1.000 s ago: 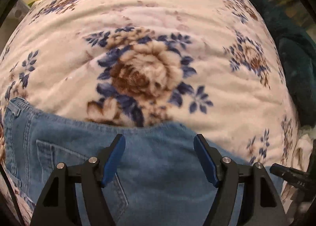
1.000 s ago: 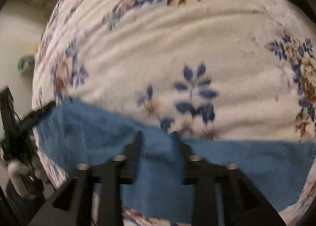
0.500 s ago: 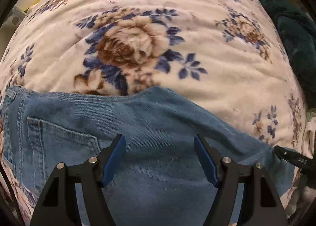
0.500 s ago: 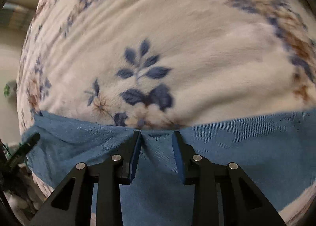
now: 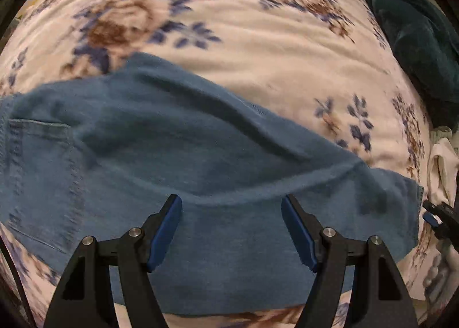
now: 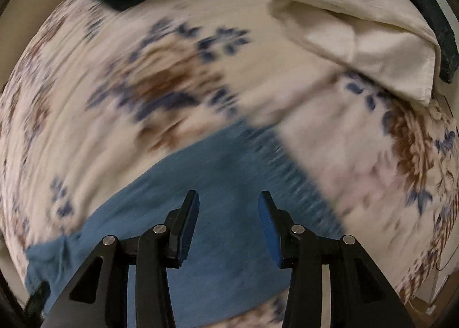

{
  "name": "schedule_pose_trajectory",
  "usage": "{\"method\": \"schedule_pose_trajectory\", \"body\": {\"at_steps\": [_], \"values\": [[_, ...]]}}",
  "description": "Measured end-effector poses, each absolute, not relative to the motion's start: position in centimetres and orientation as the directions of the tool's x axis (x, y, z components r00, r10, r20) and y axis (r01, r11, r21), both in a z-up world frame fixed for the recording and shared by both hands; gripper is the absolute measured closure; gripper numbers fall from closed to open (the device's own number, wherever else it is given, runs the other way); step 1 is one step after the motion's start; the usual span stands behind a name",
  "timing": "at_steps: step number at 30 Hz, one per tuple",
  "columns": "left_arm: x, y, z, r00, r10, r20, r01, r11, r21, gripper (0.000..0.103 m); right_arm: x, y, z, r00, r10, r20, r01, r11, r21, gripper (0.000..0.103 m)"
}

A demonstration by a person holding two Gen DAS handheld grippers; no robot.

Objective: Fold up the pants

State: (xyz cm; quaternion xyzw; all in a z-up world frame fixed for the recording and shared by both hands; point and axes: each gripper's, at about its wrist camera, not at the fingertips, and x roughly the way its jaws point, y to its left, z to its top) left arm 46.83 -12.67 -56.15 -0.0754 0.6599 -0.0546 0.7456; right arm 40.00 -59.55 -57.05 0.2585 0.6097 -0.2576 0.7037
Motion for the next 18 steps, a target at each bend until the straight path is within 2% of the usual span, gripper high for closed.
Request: {"method": "schedule_pose_trajectory", "body": {"at_steps": [4, 7, 8, 9, 11, 13, 15, 17, 18], "values": [[46.6, -15.9, -56.4, 0.121, -0.19, -0.974, 0.022, 0.982, -0.188, 0.033, 40.6, -62.7, -58.7, 0.131, -0.009, -0.991, 0.682, 0.727, 0.084, 0.057], [46.7, -18.0, -56.4, 0.125, -0.182, -0.975, 0.059, 0.983, -0.176, 0.033, 41.4, -63.0, -60.7, 0.076, 0.009, -0.997, 0.64, 0.766, 0.056, 0.059], [46.8, -18.4, -56.4, 0.126, -0.178, -0.976, 0.067, 0.983, -0.171, 0.033, 41.5, -62.8, -60.8, 0.062, -0.014, -0.998, 0.619, 0.785, 0.028, 0.067], [46.9, -18.8, -56.3, 0.128, -0.175, -0.976, 0.072, 0.983, -0.167, 0.033, 41.5, -62.3, -60.5, 0.07, -0.057, -0.996, 0.592, 0.806, -0.004, 0.101], [47.0, -19.3, -56.3, 0.133, -0.167, -0.977, 0.078, 0.984, -0.158, 0.033, 41.3, -61.6, -59.4, 0.089, -0.138, -0.986, 0.546, 0.835, -0.068, 0.103], [47.1, -19.7, -56.4, 0.129, -0.159, -0.979, 0.082, 0.985, -0.15, 0.033, 40.8, -61.7, -58.3, 0.122, -0.159, -0.98, 0.546, 0.835, -0.067, 0.103], [47.2, -19.8, -56.5, 0.126, -0.155, -0.98, 0.082, 0.986, -0.145, 0.033, 39.9, -63.2, -57.4, 0.173, -0.089, -0.981, 0.595, 0.803, 0.032, 0.103], [47.2, -20.0, -56.7, 0.122, -0.149, -0.981, 0.082, 0.987, -0.14, 0.033, 39.9, -65.1, -57.5, 0.209, 0.051, -0.976, 0.61, 0.774, 0.171, 0.102], [47.3, -20.1, -56.7, 0.12, -0.15, -0.981, 0.079, 0.987, -0.141, 0.033, 40.2, -65.2, -58.0, 0.195, 0.098, -0.976, 0.621, 0.758, 0.2, 0.094]]}}
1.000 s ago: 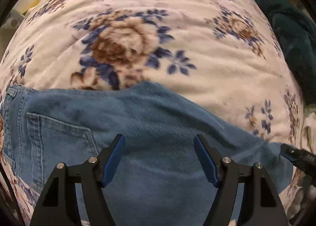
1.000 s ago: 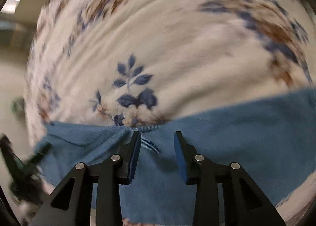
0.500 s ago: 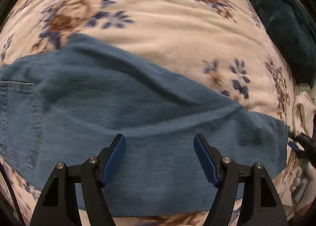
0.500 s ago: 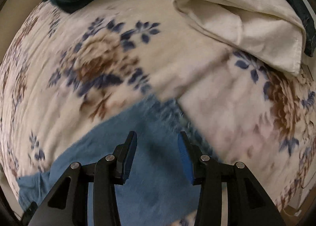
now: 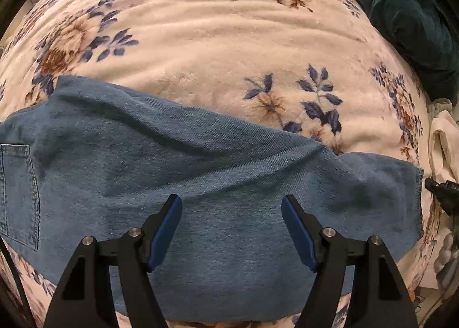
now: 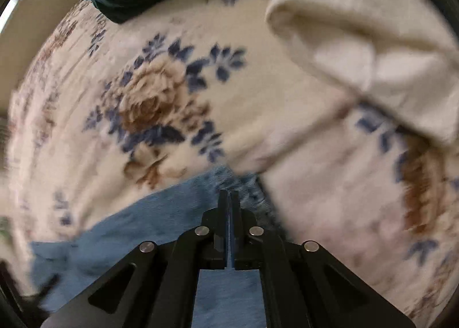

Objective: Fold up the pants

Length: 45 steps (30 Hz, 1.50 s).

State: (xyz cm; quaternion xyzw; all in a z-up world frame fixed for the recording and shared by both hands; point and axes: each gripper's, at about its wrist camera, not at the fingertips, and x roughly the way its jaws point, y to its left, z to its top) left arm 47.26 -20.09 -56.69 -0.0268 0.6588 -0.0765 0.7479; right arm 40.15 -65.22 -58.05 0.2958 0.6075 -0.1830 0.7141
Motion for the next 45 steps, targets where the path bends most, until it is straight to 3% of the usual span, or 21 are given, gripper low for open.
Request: {"method": "schedule_pose_trajectory", "body": {"at_steps": [1, 3, 8, 9, 10, 12, 16, 21, 26, 29, 30, 31, 32, 33, 36, 39, 45], "values": [[47.3, -20.2, -56.7, 0.121, -0.15, -0.981, 0.075, 0.987, -0.141, 0.033, 40.3, -65.6, -58.5, 0.187, 0.128, -0.974, 0.63, 0.746, 0.218, 0.071], [47.3, -20.7, -56.7, 0.124, -0.146, -0.982, 0.073, 0.988, -0.138, 0.033, 40.5, -65.8, -58.9, 0.182, 0.137, -0.974, 0.62, 0.753, 0.221, 0.034], [47.3, -22.5, -57.0, 0.147, -0.096, -0.984, 0.114, 0.99, -0.08, 0.033, 43.0, -64.0, -61.4, 0.108, 0.087, -0.99, 0.574, 0.808, 0.134, 0.035], [47.3, -22.8, -57.1, 0.153, -0.077, -0.985, 0.123, 0.991, -0.058, 0.033, 43.9, -63.5, -62.0, 0.096, 0.069, -0.993, 0.557, 0.823, 0.111, 0.045], [47.3, -23.1, -57.4, 0.157, -0.059, -0.986, 0.133, 0.99, -0.039, 0.033, 44.1, -62.8, -62.2, 0.079, 0.008, -0.997, 0.526, 0.849, 0.049, 0.065], [47.3, -23.3, -57.9, 0.155, -0.037, -0.987, 0.14, 0.99, -0.015, 0.033, 44.4, -60.9, -62.2, 0.067, -0.103, -0.992, 0.443, 0.894, -0.063, 0.087], [47.0, -23.1, -58.6, 0.14, -0.021, -0.99, 0.127, 0.992, -0.003, 0.033, 44.3, -57.4, -61.0, 0.103, -0.275, -0.956, 0.318, 0.92, -0.23, 0.094], [46.4, -22.9, -58.7, 0.137, -0.017, -0.99, 0.124, 0.992, 0.0, 0.033, 42.4, -58.8, -60.1, 0.121, -0.32, -0.94, 0.431, 0.869, -0.241, 0.1], [46.3, -22.8, -58.8, 0.135, -0.015, -0.991, 0.125, 0.992, 0.002, 0.033, 41.9, -60.9, -61.3, 0.078, -0.231, -0.97, 0.5, 0.851, -0.162, 0.099], [46.3, -22.6, -58.5, 0.13, -0.028, -0.991, 0.112, 0.994, -0.013, 0.033, 42.2, -62.4, -61.6, 0.07, -0.089, -0.994, 0.544, 0.839, -0.037, 0.094], [46.2, -22.6, -58.4, 0.128, -0.034, -0.991, 0.114, 0.993, -0.019, 0.033, 41.9, -63.2, -61.0, 0.093, -0.033, -0.995, 0.571, 0.82, 0.026, 0.081], [46.0, -22.5, -58.2, 0.123, -0.043, -0.991, 0.118, 0.993, -0.029, 0.033, 41.3, -64.3, -60.3, 0.119, 0.0, -0.993, 0.597, 0.799, 0.071, 0.048], [46.0, -22.1, -57.9, 0.12, -0.047, -0.992, 0.12, 0.992, -0.033, 0.033, 40.1, -64.9, -59.3, 0.154, 0.022, -0.988, 0.63, 0.768, 0.116, 0.03], [45.5, -22.0, -57.6, 0.114, -0.053, -0.992, 0.124, 0.992, -0.039, 0.033, 38.7, -65.2, -58.1, 0.179, 0.024, -0.983, 0.656, 0.742, 0.138, 0.019], [43.5, -21.0, -56.0, 0.118, -0.094, -0.989, 0.118, 0.99, -0.08, 0.033, 33.9, -64.6, -56.0, 0.187, 0.059, -0.981, 0.741, 0.647, 0.18, 0.019], [41.0, -19.4, -55.0, 0.118, -0.085, -0.989, 0.145, 0.987, -0.067, 0.033, 29.3, -60.1, -55.6, 0.278, 0.208, -0.938, 0.757, 0.554, 0.347, 0.019], [37.7, -14.2, -54.1, 0.072, -0.085, -0.994, 0.039, 0.996, -0.082, 0.033, 26.8, -46.1, -59.1, 0.362, 0.57, -0.738, 0.69, 0.369, 0.623, 0.033]]}}
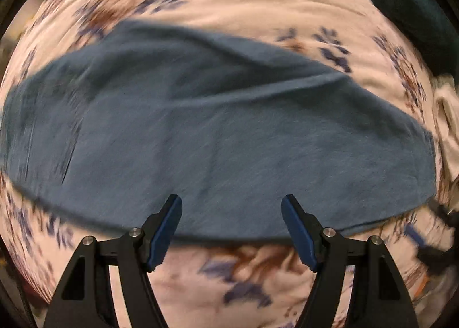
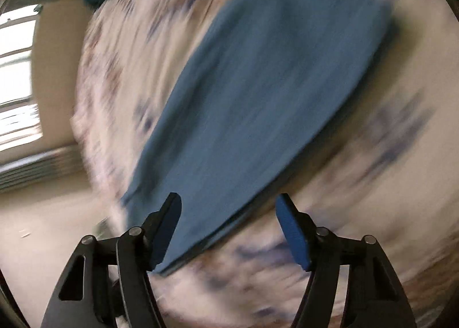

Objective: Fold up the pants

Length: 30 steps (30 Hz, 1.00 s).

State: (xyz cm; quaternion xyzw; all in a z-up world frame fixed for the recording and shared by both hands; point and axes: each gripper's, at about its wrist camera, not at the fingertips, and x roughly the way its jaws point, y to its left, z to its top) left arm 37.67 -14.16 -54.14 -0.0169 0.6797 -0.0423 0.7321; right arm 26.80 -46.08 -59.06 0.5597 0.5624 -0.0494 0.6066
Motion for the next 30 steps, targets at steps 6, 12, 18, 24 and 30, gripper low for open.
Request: {"method": "schedule_pose_trajectory", "body": {"at_steps": [6, 12, 18, 24, 30], "values": [[36.6, -9.5, -54.3, 0.055, -0.01, -0.998, -0.087, 0.996, -0.015, 0.033, 30.3, -34.4, -64.4, 0.297, 0.718, -0.63, 0.668, 0.315, 0.674, 0.045], [36.8, -7.3, -54.9, 0.054, 0.019, -0.998, -0.112, 0.994, 0.013, 0.033, 30.6, -31.3, -67.1, 0.276, 0.719, -0.637, 0.716, 0.288, 0.636, 0.051], [37.2, -6.1, -54.7, 0.063, 0.004, -0.998, -0.126, 0.992, -0.004, 0.033, 31.6, -32.6, -65.9, 0.313, 0.643, -0.699, 0.698, 0.344, 0.628, 0.095], [38.0, -4.8, -54.7, 0.064, 0.014, -0.998, -0.111, 0.994, 0.007, 0.033, 31.0, -32.5, -63.2, 0.288, 0.583, -0.76, 0.67, 0.445, 0.595, 0.097], [37.6, -4.7, -55.1, 0.054, 0.01, -0.998, -0.111, 0.994, 0.004, 0.033, 30.3, -34.0, -65.8, 0.295, 0.663, -0.688, 0.702, 0.338, 0.627, 0.093]]}}
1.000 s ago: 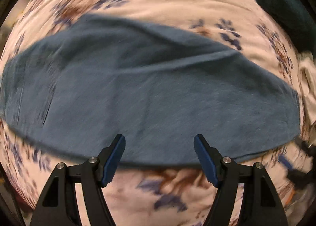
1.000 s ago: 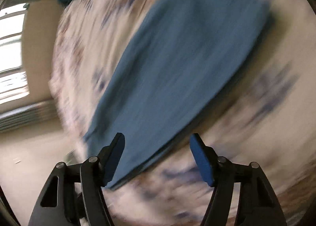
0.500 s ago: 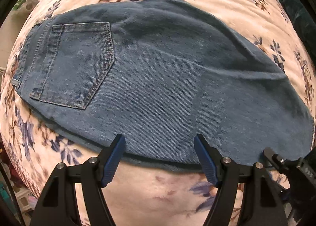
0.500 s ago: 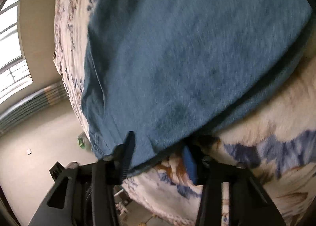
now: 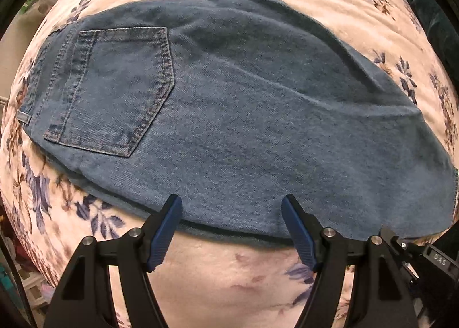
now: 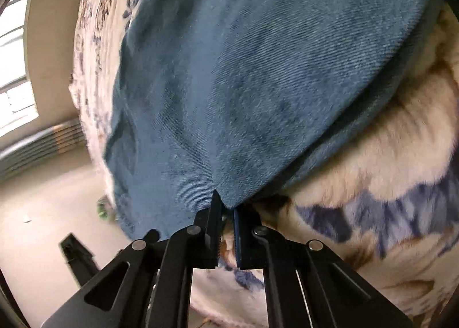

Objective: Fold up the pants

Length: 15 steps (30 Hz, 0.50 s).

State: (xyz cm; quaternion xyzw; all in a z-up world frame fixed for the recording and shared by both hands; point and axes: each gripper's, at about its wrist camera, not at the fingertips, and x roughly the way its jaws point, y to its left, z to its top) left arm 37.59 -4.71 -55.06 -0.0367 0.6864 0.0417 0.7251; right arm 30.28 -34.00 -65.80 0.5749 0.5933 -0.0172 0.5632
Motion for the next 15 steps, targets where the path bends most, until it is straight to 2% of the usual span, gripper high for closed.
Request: {"method": "schedule_pose_trajectory", "body": {"at_steps": [3, 5, 7, 8, 10, 13, 15], "values": [[37.9, -6.4, -54.6, 0.07, 0.007, -0.997, -0.092, 0.996, 0.001, 0.033, 28.4, -37.0, -64.4, 0.345, 0.607, -0.716, 0.695, 0.347, 0.63, 0.087], [38.0, -7.4, -54.5, 0.079, 0.007, -0.997, -0.068, 0.998, 0.001, 0.033, 27.1, -39.7, -63.2, 0.37, 0.522, -0.768, 0.71, 0.373, 0.596, 0.072], [38.2, -9.1, -54.8, 0.079, -0.017, -0.997, -0.041, 0.999, -0.02, 0.033, 25.7, -42.8, -62.2, 0.403, 0.42, -0.813, 0.738, 0.377, 0.56, 0.051], [38.3, -10.1, -54.9, 0.08, -0.026, -0.996, -0.027, 0.999, -0.029, 0.033, 25.1, -44.8, -62.0, 0.425, 0.365, -0.828, 0.753, 0.365, 0.547, 0.047], [38.5, -12.8, -55.2, 0.091, -0.043, -0.995, 0.019, 0.999, -0.041, 0.033, 23.5, -49.3, -61.8, 0.478, 0.262, -0.838, 0.783, 0.306, 0.542, 0.047], [39.0, -17.0, -55.8, 0.105, -0.076, -0.992, 0.093, 0.994, -0.066, 0.021, 21.4, -54.8, -62.0, 0.555, 0.126, -0.822, 0.8, 0.191, 0.569, 0.046], [39.4, -19.6, -56.5, 0.112, -0.096, -0.989, 0.138, 0.987, -0.08, 0.021, 20.7, -58.2, -62.9, 0.595, 0.067, -0.801, 0.791, 0.123, 0.599, 0.046]]}}
